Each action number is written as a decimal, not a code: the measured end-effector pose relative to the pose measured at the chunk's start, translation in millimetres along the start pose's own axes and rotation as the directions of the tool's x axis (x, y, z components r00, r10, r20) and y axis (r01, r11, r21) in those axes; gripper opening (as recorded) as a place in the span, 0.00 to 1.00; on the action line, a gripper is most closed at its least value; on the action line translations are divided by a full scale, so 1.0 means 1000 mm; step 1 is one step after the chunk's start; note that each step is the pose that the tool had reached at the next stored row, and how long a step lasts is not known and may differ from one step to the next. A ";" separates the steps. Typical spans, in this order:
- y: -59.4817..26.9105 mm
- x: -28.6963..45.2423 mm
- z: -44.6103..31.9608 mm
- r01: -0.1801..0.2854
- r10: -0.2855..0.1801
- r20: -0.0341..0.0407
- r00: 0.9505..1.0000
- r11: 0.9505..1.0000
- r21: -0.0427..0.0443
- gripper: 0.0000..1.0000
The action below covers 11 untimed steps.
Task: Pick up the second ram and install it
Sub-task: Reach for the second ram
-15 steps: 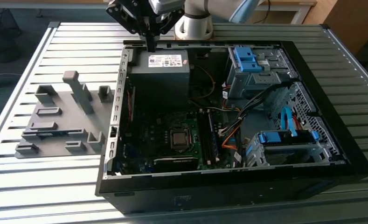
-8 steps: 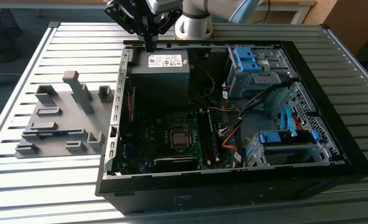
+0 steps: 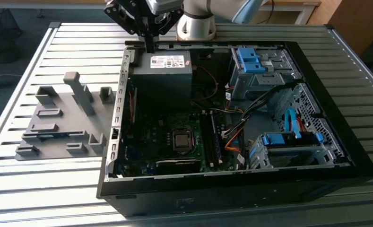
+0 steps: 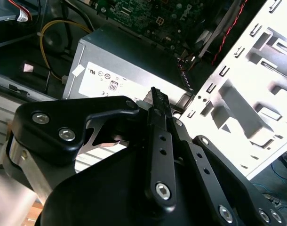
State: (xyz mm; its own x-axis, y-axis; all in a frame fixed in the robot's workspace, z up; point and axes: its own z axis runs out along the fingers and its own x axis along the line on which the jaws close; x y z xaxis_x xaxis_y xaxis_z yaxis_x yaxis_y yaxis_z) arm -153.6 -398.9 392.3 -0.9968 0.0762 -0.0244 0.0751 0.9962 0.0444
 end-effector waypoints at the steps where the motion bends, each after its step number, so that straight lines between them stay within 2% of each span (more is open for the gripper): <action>1: 0.0000 0.0003 0.0000 0.000 0.000 0.000 1.000 1.000 0.000 0.11; 11: -0.0002 0.0028 0.0005 0.000 0.000 0.000 1.000 1.000 0.000 0.11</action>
State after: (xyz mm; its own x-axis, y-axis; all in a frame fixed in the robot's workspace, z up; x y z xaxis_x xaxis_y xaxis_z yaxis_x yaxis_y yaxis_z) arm -156.4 -398.9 391.7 -0.9968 0.0762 -0.0240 0.0751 0.9962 0.0443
